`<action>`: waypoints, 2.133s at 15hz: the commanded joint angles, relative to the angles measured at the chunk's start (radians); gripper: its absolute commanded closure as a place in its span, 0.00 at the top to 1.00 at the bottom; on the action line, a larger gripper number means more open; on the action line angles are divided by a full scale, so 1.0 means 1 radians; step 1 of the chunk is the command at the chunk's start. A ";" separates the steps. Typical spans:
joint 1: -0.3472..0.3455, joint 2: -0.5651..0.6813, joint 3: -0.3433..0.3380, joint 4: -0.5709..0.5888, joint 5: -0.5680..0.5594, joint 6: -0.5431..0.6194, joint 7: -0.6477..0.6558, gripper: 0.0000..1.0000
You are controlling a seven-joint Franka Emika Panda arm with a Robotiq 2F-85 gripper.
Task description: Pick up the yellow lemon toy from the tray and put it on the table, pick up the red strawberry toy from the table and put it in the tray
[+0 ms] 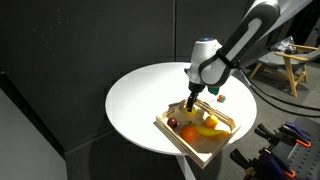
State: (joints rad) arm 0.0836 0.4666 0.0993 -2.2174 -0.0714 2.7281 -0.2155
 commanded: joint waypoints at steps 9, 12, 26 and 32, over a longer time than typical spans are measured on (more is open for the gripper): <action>-0.006 0.037 0.025 0.023 -0.008 0.036 -0.003 1.00; -0.004 0.051 0.025 0.028 -0.013 0.066 0.000 1.00; -0.014 0.078 0.023 0.038 -0.012 0.090 -0.001 1.00; -0.015 0.084 0.024 0.040 -0.012 0.088 -0.002 1.00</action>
State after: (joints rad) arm 0.0789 0.5391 0.1195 -2.1938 -0.0714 2.8119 -0.2167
